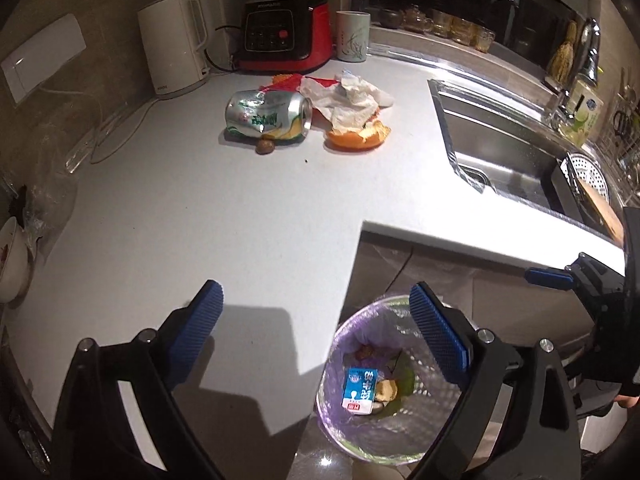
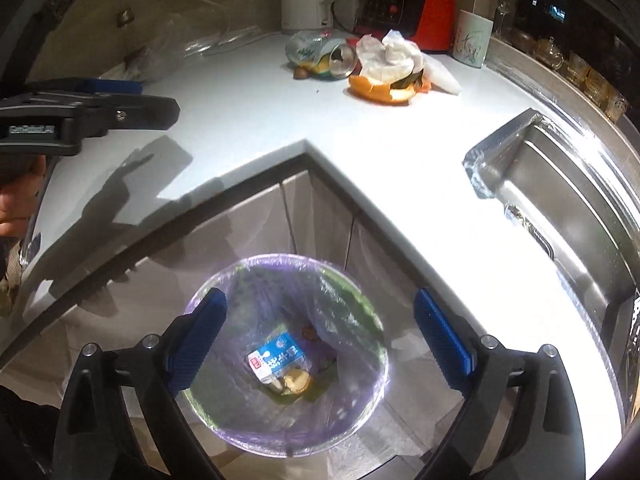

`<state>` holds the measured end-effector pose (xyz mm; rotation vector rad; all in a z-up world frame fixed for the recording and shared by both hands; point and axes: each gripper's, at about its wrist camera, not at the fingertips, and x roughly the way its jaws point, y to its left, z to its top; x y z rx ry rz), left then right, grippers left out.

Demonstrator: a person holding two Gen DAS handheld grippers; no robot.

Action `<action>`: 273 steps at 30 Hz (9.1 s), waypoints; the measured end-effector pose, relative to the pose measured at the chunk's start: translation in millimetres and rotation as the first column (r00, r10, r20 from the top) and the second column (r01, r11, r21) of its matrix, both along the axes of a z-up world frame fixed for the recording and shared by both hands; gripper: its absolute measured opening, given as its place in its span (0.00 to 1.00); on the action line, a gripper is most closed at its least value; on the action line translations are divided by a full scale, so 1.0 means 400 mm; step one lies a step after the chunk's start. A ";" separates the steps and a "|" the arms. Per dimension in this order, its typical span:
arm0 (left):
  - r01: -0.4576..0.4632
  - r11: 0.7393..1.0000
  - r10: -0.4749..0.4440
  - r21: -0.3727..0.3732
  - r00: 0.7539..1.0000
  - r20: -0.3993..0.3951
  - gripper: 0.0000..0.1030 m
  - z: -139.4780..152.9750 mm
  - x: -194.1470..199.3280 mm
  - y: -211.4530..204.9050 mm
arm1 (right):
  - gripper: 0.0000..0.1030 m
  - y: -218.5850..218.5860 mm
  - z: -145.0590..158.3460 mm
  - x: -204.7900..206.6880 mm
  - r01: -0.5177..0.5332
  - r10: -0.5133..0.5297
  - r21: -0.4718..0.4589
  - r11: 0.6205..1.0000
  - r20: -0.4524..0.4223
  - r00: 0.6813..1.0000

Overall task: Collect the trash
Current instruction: 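Move both tools back over the counter pile, then grasp the white tissues with the right tool and lift them, then grasp the crushed silver can with the left tool while the right tool holds the tissues, then carry the can and tissues over the bin and open both tools to drop them, then move both tools back over the counter toward the brown nut and orange peel, then grasp the brown nut with the left tool while the right tool grasps the orange peel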

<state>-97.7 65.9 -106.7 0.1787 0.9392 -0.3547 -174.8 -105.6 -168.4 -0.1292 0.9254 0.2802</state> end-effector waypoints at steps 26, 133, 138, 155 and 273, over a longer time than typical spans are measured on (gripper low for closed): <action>-0.153 0.988 0.153 0.015 0.988 -0.035 0.89 -0.006 0.371 -0.081 | 0.86 -0.082 0.081 0.653 -0.106 0.090 0.119 0.987 0.131 0.987; -0.248 0.969 0.236 -0.010 0.933 -0.270 0.44 -0.039 0.120 -0.124 | 0.25 -0.148 0.106 0.065 -0.081 0.068 0.221 0.972 0.066 0.996; -0.151 0.989 0.146 0.004 0.952 -0.267 0.44 -0.080 0.004 -0.139 | 0.25 -0.122 0.059 -0.025 -0.044 0.041 0.201 0.979 0.021 0.999; 0.098 0.989 -0.061 0.108 0.952 -0.299 0.44 -0.367 -0.197 -0.189 | 0.25 -0.117 -0.064 -0.156 0.068 -0.054 0.151 0.986 -0.092 0.994; -0.159 0.987 0.159 -0.017 0.987 -0.020 0.23 -0.182 0.547 -0.049 | 0.84 -0.236 0.030 0.309 0.028 -0.014 0.179 0.983 -0.080 0.997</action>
